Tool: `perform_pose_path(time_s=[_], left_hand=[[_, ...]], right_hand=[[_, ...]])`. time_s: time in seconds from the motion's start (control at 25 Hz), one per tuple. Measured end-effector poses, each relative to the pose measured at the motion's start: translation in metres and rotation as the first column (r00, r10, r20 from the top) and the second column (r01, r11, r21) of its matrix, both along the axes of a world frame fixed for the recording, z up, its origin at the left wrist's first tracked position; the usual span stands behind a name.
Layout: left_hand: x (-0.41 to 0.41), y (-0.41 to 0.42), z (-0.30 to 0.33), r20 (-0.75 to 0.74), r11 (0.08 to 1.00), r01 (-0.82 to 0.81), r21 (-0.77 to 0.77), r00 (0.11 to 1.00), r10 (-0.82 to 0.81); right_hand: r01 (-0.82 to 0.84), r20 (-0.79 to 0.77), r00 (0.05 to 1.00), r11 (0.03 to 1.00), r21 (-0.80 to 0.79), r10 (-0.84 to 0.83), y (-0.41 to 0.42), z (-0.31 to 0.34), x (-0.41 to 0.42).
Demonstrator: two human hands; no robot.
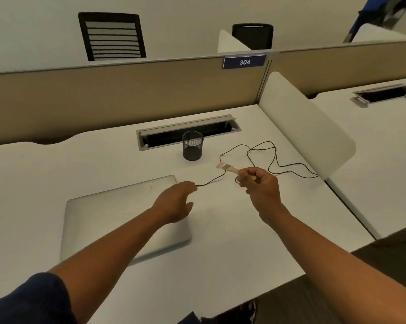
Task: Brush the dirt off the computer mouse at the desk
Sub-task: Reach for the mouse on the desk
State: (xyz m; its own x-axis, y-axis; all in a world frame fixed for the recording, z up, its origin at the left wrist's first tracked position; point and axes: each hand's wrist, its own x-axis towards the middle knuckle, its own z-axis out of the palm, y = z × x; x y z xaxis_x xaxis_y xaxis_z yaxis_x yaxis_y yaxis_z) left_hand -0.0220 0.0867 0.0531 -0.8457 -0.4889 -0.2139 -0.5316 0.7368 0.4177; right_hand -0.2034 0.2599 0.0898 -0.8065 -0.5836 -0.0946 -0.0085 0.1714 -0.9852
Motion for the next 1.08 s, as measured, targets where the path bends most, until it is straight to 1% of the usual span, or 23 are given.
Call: perform_pose_path(time_s=[0.16,0.28,0.36,0.48,0.52,0.68,0.84,0.96,1.08], left_hand=[[-0.039,0.043,-0.004,-0.103,0.996,-0.027,0.082,0.994,0.036],[-0.077,0.079,-0.015,-0.14,0.987,-0.04,0.155,0.988,0.062],[-0.1,0.103,-0.021,-0.136,0.972,-0.057,0.227,0.987,0.089],[-0.129,0.137,-0.032,-0.086,0.919,-0.119,0.377,0.983,0.162],[-0.138,0.146,-0.037,-0.073,0.904,-0.137,0.406,0.981,0.181],[-0.163,0.174,-0.054,-0.022,0.892,-0.133,0.432,0.987,0.158],[-0.181,0.189,-0.071,-0.008,0.877,-0.118,0.465,0.99,0.138],[-0.19,0.194,-0.084,-0.024,0.896,-0.112,0.431,0.99,0.136],[-0.197,0.195,-0.092,-0.008,0.925,-0.104,0.366,0.993,0.114]], right_hand=[[0.055,0.047,0.997,0.998,0.03,-0.057,0.053,-0.01,-0.014],[0.096,0.109,0.989,0.995,0.031,-0.099,0.093,-0.021,-0.043],[0.119,0.123,0.984,0.991,0.063,-0.126,0.117,-0.027,-0.063],[0.124,0.144,0.98,0.988,0.097,-0.137,0.148,-0.038,-0.091],[0.128,0.158,0.977,0.986,0.109,-0.145,0.156,-0.042,-0.098],[0.15,0.242,0.954,0.98,0.128,-0.177,0.179,-0.057,-0.11],[0.216,0.315,0.915,0.966,0.144,-0.252,0.193,-0.068,-0.116],[0.233,0.324,0.905,0.958,0.166,-0.276,0.201,-0.073,-0.121],[0.226,0.339,0.9,0.959,0.17,-0.273,0.202,-0.075,-0.125]])
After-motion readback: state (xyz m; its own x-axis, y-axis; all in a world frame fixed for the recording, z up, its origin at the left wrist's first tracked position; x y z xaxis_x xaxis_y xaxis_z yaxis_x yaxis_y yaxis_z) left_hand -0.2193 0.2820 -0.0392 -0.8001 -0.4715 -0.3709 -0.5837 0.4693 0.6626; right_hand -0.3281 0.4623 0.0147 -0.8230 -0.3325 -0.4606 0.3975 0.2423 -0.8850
